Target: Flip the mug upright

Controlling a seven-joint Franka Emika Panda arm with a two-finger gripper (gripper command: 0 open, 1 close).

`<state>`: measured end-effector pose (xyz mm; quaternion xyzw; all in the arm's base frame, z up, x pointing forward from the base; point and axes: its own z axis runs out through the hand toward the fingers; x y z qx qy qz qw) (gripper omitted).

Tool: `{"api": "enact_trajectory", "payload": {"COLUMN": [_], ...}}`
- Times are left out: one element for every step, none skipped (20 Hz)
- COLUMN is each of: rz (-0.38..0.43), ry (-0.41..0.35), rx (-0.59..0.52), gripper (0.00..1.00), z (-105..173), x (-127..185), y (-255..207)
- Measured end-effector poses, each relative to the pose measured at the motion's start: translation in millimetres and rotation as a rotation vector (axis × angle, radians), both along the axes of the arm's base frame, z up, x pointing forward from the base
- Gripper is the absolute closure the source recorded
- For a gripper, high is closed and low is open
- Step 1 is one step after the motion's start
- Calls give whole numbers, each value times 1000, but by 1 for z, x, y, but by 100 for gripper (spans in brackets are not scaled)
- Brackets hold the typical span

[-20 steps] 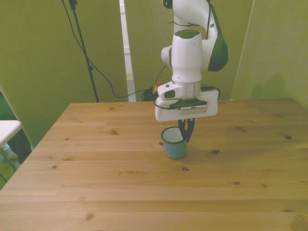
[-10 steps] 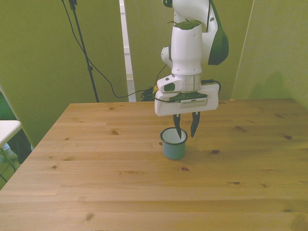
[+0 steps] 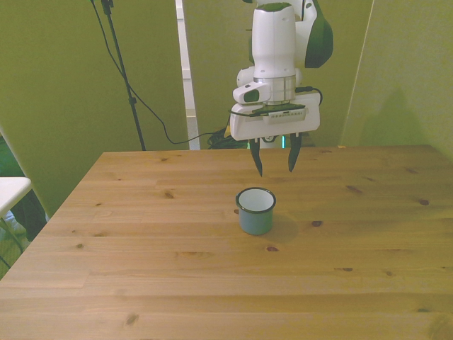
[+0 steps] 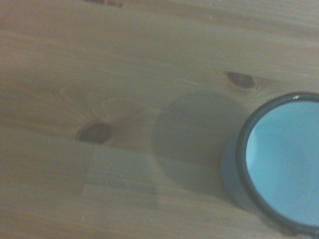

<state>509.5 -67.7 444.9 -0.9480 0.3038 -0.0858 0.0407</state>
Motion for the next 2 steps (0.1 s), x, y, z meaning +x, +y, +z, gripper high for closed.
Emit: {"api": "enact_trajectory", "payload": {"rz": [5,9], "ry": [-6,-12], "rx": [0,1], "gripper": [0,0], "z": [-4,-8], "x": [-9,-18], "y": [2,4]}}
